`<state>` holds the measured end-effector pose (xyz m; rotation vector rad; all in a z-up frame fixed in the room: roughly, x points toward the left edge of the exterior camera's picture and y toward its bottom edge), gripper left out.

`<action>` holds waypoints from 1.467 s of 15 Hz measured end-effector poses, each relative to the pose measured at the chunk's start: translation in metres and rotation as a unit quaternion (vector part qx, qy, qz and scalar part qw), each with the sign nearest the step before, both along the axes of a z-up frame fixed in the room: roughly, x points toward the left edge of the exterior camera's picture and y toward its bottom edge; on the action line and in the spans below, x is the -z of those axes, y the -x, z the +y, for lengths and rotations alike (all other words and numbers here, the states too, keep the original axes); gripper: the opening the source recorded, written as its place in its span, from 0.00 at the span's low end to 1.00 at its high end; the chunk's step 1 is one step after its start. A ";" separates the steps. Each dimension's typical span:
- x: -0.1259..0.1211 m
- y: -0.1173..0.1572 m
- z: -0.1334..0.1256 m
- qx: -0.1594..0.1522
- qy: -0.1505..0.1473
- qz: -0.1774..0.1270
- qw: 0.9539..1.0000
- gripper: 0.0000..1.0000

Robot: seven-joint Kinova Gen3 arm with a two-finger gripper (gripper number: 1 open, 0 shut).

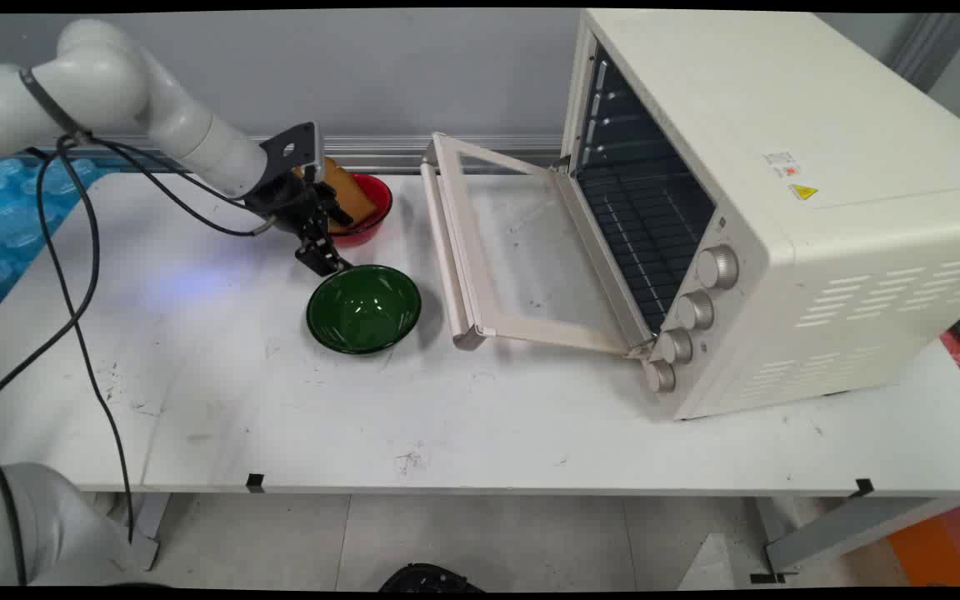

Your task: Close the oven

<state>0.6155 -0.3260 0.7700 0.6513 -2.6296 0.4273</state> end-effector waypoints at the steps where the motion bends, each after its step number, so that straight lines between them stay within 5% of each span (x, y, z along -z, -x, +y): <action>1: -0.003 0.000 0.000 0.001 0.002 -0.001 1.000 1.00; 14: -0.057 0.020 0.012 -0.030 -0.003 0.010 0.999 1.00; 15: -0.060 0.024 0.012 -0.035 -0.005 0.016 0.999 0.00; 22: -0.062 0.054 0.004 -0.054 -0.018 0.047 0.997 0.00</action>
